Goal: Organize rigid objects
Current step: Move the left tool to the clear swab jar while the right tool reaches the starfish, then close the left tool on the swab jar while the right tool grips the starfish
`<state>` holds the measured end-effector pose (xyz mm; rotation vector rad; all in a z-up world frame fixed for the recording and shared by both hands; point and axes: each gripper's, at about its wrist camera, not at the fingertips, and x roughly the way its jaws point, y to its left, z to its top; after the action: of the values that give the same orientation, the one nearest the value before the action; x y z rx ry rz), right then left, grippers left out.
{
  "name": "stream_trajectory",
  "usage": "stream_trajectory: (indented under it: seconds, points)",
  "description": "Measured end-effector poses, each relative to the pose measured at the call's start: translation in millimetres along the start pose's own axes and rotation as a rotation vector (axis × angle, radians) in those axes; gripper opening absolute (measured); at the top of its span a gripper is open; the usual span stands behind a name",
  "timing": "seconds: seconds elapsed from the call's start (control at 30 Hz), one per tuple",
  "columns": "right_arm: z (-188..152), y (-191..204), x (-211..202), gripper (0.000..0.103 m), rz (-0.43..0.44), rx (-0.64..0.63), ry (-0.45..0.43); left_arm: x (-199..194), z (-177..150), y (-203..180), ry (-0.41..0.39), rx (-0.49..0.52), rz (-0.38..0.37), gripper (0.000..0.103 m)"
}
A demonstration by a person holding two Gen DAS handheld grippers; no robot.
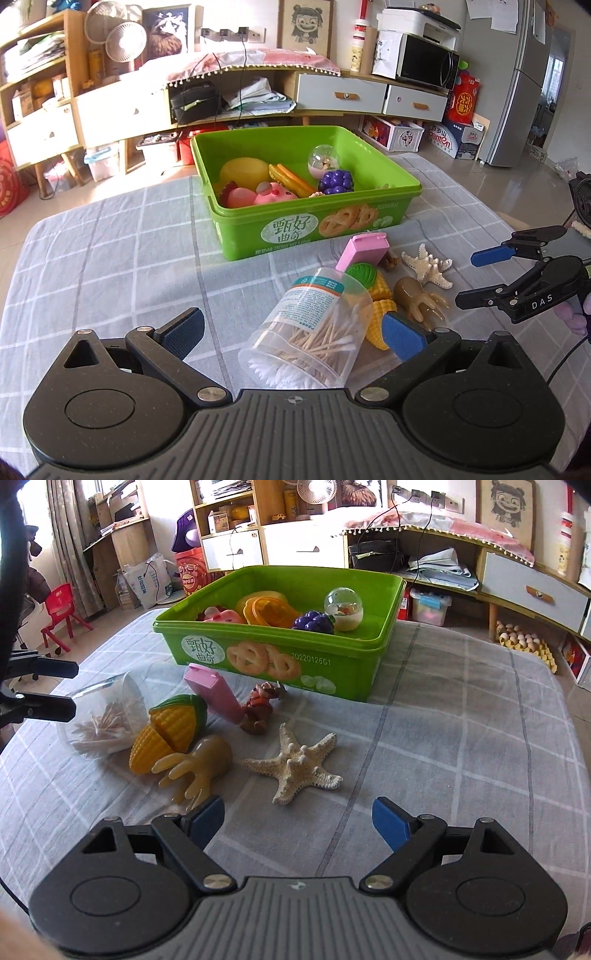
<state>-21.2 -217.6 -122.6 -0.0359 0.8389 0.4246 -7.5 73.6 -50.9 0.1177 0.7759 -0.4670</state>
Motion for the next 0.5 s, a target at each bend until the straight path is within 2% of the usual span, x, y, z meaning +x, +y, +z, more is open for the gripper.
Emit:
stream_trajectory:
  seconds: [0.3, 0.5]
  points:
    - [-11, 5, 4, 0.059, -0.032, 0.045, 0.000, 7, -26, 11, 0.051, 0.003, -0.010, 0.098]
    - [-18, 12, 6, 0.065, -0.083, 0.012, -0.037, 16, -48, 11, 0.032, 0.003, -0.002, 0.098]
